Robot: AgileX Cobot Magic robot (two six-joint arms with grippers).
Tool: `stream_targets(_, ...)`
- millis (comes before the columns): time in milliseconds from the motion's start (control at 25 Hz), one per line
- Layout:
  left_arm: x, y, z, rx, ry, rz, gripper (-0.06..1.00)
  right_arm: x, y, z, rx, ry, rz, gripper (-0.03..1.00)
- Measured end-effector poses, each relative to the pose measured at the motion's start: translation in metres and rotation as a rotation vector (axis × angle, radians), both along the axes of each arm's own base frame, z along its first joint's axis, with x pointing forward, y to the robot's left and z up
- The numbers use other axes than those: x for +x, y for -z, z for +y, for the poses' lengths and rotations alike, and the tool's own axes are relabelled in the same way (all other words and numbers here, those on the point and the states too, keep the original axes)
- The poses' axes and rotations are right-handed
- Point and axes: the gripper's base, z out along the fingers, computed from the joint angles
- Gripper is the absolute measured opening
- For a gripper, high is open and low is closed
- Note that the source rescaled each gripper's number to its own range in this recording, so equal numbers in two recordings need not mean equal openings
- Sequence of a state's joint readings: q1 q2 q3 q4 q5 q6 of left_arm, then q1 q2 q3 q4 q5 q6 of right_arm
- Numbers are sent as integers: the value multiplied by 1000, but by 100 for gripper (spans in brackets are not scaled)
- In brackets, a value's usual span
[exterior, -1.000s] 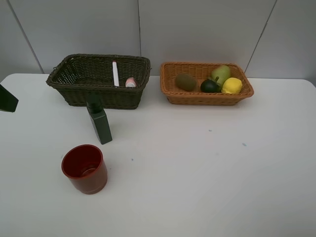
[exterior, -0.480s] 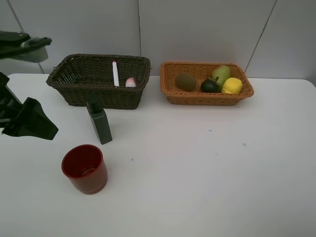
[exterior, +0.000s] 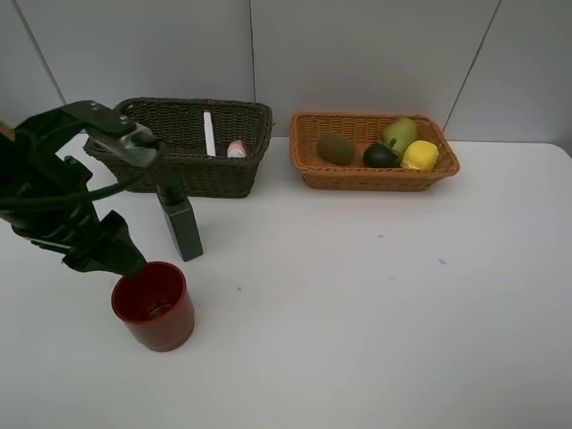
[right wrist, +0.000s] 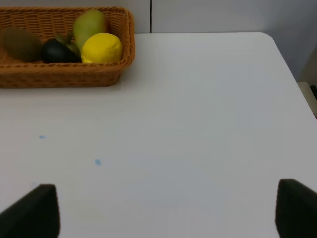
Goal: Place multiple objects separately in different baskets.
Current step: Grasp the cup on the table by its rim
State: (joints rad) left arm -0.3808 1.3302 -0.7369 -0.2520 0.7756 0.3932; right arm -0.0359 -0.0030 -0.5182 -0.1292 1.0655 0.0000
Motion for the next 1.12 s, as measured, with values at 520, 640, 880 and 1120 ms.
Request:
stream_targets(520,10,28,-4,102,136,53,93,0,0,0,0,0,0,94)
stream_targets(640,12,31,-4,113,160,43,93,0,0,0,0,0,0,94)
stream_targets(880,17,42,-6,129,190,54,93,0,0,0,0,0,0,94)
stream_targets(1120,22,51,-7,134,197,44,93,0,0,0,0,0,0,94)
